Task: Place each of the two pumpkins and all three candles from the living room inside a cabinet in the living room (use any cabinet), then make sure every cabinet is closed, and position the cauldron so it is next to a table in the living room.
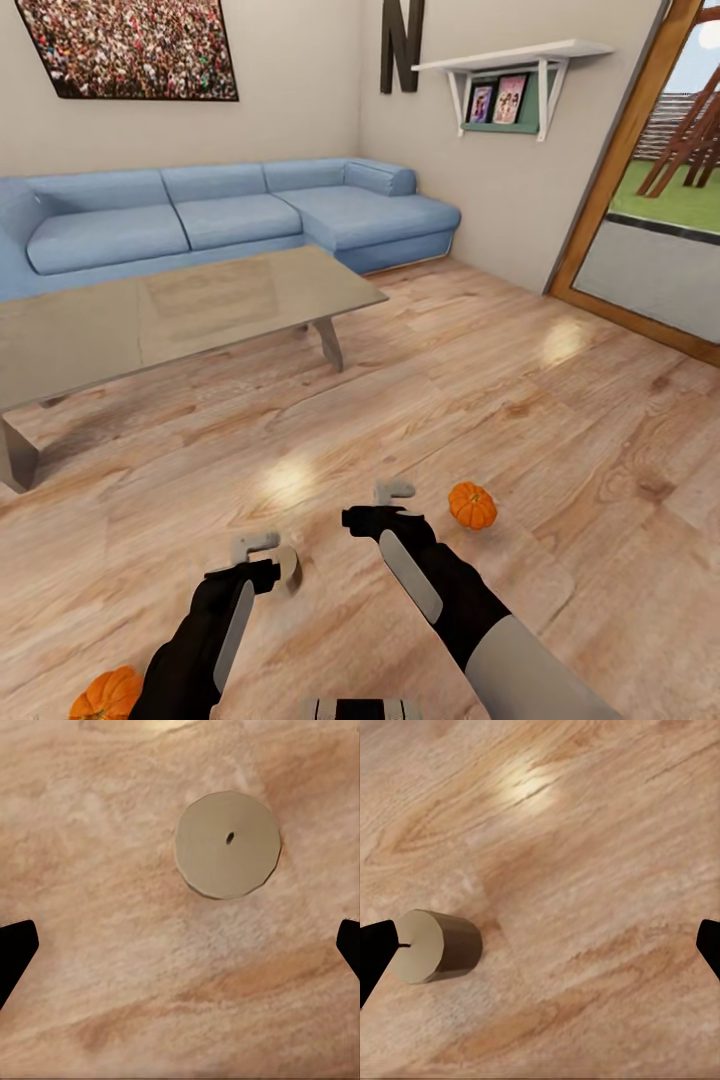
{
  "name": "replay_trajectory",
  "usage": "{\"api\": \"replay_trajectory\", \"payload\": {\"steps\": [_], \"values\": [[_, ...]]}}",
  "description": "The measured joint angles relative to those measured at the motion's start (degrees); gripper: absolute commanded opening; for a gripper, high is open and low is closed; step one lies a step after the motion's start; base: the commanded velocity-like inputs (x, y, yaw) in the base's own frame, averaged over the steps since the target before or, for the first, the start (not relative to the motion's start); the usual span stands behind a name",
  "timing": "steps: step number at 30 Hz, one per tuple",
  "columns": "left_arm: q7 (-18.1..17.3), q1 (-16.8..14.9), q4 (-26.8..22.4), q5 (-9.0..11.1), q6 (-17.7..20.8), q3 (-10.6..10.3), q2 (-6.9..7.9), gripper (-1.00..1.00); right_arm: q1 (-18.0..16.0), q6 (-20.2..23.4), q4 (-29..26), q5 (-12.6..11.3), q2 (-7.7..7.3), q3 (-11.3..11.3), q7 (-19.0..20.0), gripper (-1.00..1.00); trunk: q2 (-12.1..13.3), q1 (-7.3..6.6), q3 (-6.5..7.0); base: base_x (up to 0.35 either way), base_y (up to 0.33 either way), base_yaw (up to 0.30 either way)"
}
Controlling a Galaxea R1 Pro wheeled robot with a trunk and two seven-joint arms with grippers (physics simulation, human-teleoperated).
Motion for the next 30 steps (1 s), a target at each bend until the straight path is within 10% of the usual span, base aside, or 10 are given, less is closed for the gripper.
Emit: {"api": "replay_trajectory", "payload": {"steps": [7,18,30], "values": [[-4.19,0.0,0.16,0.0,0.12,-0.05,0.08,1.0,-0.01,0.24,-4.25,-0.16,-0.13,-0.15,-0.04,1.0,-0.1,0.17,-1.55,0.0,0.0,0.0],[-8.33,0.0,0.18,-0.13,0.08,-0.07,0.08,1.0,5.66,0.32,-25.4,-1.32,-6.83,-0.25,0.07,1.0,-0.24,0.46,-3.99,0.0,0.0,0.0],[-8.28,0.0,0.12,-0.21,-0.01,-0.06,0.14,1.0,7.2,0.13,-28.02,-1.62,-7.13,-0.4,-0.07,1.0,-0.39,0.74,-6.44,0.0,0.0,0.0]]}}
